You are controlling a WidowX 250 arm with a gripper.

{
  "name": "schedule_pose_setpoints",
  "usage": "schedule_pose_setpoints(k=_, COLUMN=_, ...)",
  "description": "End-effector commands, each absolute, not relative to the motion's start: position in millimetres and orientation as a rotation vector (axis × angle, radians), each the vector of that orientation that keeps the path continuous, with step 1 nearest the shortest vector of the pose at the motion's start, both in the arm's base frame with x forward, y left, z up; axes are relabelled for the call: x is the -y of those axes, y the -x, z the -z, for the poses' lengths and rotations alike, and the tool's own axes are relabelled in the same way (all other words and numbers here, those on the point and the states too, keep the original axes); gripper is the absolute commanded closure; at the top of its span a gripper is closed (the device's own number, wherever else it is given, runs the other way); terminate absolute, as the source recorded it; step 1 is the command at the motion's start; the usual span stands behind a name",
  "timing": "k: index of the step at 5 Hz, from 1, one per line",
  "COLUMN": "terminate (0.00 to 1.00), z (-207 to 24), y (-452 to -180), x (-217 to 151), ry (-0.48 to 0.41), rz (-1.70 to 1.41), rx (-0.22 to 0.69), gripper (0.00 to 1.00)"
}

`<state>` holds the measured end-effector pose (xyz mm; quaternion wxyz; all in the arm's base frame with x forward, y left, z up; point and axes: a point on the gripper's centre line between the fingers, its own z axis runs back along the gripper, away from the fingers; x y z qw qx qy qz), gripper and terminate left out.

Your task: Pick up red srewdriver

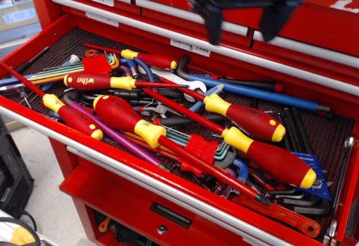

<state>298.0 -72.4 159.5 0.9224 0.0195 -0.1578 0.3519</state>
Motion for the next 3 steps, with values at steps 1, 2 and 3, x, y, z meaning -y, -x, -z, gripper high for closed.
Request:
schedule_pose_setpoints(k=1, terminate=0.00, z=-132, y=-314, x=62, ry=0.040, rz=-1.047, rx=0.295, gripper=0.00)
schedule_pose_setpoints(k=2, terminate=0.00, z=-112, y=-324, x=65, ry=0.055, rz=-1.111, rx=0.253, gripper=0.00)
schedule_pose_setpoints(k=3, terminate=0.00, z=-94, y=-326, x=68, ry=0.052, rz=-1.163, rx=0.265, gripper=0.00)
